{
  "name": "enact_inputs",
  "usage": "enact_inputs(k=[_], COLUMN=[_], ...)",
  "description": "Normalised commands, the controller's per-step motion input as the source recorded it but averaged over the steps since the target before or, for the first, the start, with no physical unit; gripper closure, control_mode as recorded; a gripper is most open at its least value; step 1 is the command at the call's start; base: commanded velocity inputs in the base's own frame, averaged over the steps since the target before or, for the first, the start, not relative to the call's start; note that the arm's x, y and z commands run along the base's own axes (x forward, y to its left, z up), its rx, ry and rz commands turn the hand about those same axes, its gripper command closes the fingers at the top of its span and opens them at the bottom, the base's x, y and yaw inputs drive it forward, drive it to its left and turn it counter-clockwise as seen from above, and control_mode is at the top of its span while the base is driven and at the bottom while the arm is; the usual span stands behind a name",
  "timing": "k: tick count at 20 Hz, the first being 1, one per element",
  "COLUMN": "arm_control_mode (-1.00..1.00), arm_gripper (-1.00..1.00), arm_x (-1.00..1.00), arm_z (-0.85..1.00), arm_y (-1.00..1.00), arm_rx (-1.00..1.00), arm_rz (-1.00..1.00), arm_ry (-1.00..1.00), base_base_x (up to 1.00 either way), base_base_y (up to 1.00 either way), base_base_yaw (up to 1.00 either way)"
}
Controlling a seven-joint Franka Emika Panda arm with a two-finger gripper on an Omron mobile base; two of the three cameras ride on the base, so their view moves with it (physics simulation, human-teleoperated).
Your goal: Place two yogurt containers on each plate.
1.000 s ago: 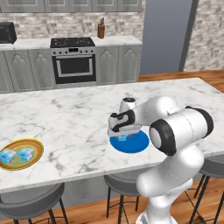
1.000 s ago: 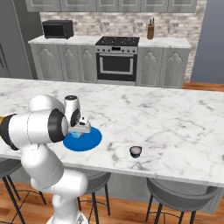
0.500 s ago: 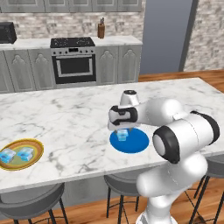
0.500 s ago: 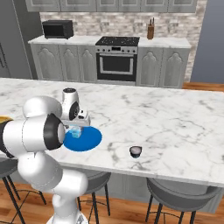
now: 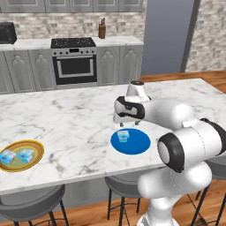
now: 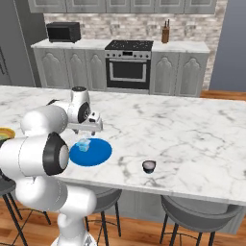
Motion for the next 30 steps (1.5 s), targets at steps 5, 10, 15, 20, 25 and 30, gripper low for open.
enact_inputs(k=[5, 10, 15, 20, 25, 30], arm_control_mode=[-1.00, -1.00, -1.00, -1.00, -1.00, -1.00], arm_gripper=[-1.00, -1.00, -1.00, -1.00, -1.00, -1.00], arm_x=[-0.03, -0.01, -0.06, -0.23, -0.30, -0.22], arm_z=[0.09, 0.00, 0.00, 0.00, 0.00, -0.01], arm_y=[-0.68, -0.89, -0.89, -0.82, -0.66, -0.46], arm_rx=[0.00, 0.00, 0.00, 0.00, 0.00, 0.00], arm_rz=[-0.09, -0.19, -0.26, -0.36, -0.28, -0.18], arm_ry=[0.04, 0.21, 0.23, 0.07, 0.00, 0.00], base_base_x=[0.00, 0.00, 0.00, 0.00, 0.00, 0.00], base_base_y=[0.00, 0.00, 0.00, 0.00, 0.00, 0.00], base_base_yaw=[0.00, 0.00, 0.00, 0.00, 0.00, 0.00])
